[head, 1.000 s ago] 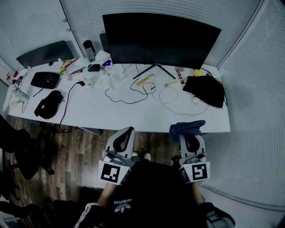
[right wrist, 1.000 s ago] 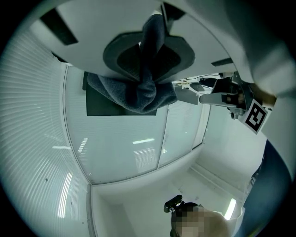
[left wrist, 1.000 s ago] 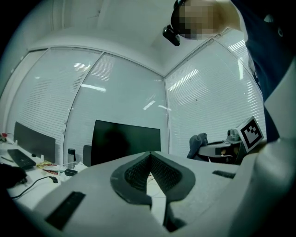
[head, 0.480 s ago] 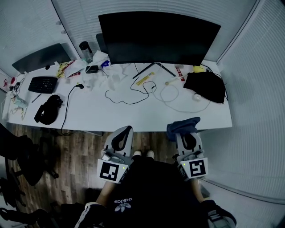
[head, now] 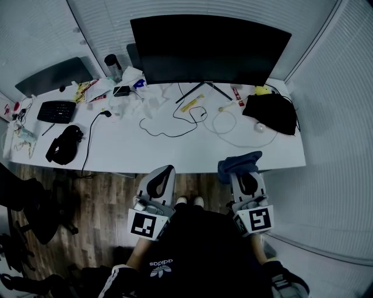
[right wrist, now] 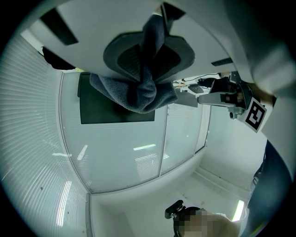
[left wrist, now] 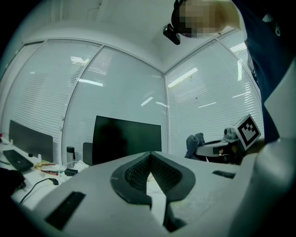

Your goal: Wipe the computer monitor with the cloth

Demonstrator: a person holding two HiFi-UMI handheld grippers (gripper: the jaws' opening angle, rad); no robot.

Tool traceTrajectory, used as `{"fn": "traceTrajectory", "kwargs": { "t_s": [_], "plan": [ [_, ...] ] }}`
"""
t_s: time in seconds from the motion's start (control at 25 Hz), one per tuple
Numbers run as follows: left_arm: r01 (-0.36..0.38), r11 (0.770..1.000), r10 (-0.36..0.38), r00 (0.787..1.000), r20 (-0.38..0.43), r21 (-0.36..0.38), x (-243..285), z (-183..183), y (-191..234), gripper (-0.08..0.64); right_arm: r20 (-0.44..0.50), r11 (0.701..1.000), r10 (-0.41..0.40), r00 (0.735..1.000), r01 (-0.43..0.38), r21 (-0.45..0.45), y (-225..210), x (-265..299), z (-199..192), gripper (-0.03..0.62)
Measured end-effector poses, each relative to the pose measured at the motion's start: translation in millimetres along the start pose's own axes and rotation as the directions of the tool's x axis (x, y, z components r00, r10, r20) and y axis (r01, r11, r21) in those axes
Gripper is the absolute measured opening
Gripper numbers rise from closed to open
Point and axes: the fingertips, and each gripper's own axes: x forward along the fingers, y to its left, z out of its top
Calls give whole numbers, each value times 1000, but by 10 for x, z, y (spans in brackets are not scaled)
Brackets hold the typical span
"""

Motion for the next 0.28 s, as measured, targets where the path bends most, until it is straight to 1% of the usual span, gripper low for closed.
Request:
{"fn": "traceTrajectory", "kwargs": {
  "t_s": [0.12,0.2,0.28],
  "plan": [
    [-3,1000,3,1000,-3,-3,-13,-14,36,5,24,1000,1,1000,-1,21,36,32,57,46],
    [-7,1000,7,1000,-5,-5,-19,-31,64,6,41,1000,10,999,-11,13,56,56,69,46],
    [-10,1000,10,1000,-6,-6,-24,-46,95,5,37,1000,13,999,-13,-9,62,75,50,46]
  ]
}}
